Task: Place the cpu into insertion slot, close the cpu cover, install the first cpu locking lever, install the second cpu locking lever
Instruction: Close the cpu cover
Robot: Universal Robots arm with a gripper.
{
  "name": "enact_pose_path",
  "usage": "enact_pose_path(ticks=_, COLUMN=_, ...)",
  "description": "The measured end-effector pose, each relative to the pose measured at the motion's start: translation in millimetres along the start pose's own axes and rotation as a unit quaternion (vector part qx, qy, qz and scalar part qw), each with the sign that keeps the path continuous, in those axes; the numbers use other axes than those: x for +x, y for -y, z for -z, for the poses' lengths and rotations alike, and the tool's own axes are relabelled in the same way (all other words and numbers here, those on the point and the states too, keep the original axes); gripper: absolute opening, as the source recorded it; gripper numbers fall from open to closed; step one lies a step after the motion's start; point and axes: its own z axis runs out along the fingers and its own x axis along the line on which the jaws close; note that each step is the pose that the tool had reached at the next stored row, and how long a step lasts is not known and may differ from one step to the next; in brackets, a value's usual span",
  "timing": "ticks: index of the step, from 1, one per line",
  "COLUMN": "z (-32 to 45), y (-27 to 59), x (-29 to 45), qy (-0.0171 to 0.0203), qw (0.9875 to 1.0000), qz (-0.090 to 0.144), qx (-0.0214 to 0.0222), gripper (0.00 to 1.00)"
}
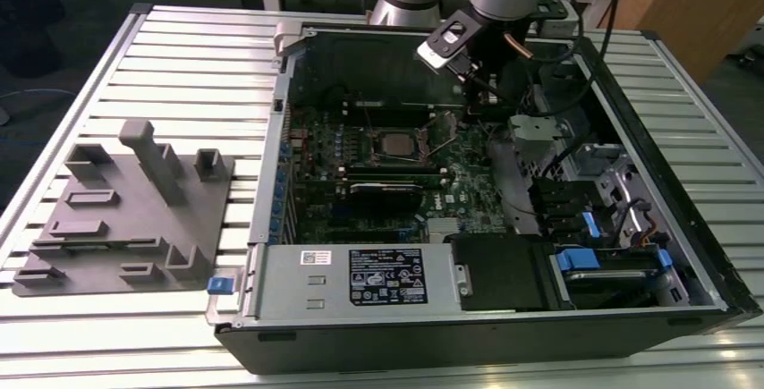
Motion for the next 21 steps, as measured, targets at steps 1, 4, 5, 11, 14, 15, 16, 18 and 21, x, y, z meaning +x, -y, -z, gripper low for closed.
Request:
enact_pose_path(ticks=1, z=-1.0, y=0.0, x=0.0, qy=0.0000, qw=1.0000, qz=0.000, qx=0.0000, gripper=0.11)
enact_pose_path(ticks=4, z=-4.9, y=0.2, x=0.1, qy=0.0001, qw=1.0000, qz=0.000, qx=0.0000, gripper=0.11)
enact_pose_path(ticks=5, z=-6.4, y=0.3, x=0.1, qy=0.0001, qw=1.0000, qz=0.000, qx=0.0000, gripper=0.11)
enact_pose_path(ticks=11, z=-12.0, y=0.7, x=0.1, qy=0.0002, qw=1.0000, qz=0.000, qx=0.0000, gripper=0.11)
enact_pose_path(ticks=14, z=-12.2, y=0.7, x=0.1, qy=0.0001, qw=1.0000, qz=0.000, qx=0.0000, gripper=0.11)
enact_pose_path(ticks=15, z=-12.3, y=0.7, x=0.1, qy=0.0001, qw=1.0000, qz=0.000, qx=0.0000, gripper=0.11)
enact_pose_path(ticks=16, z=-12.3, y=0.9, x=0.1, qy=0.0001, qw=1.0000, qz=0.000, qx=0.0000, gripper=0.11)
enact_pose_path(ticks=18, z=-12.4, y=1.6, x=0.1, qy=0.0000, qw=1.0000, qz=0.000, qx=0.0000, gripper=0.11)
enact_pose_path(ticks=21, z=-12.3, y=4.0, x=0.1, qy=0.0001, qw=1.0000, qz=0.000, qx=-0.0003, gripper=0.11)
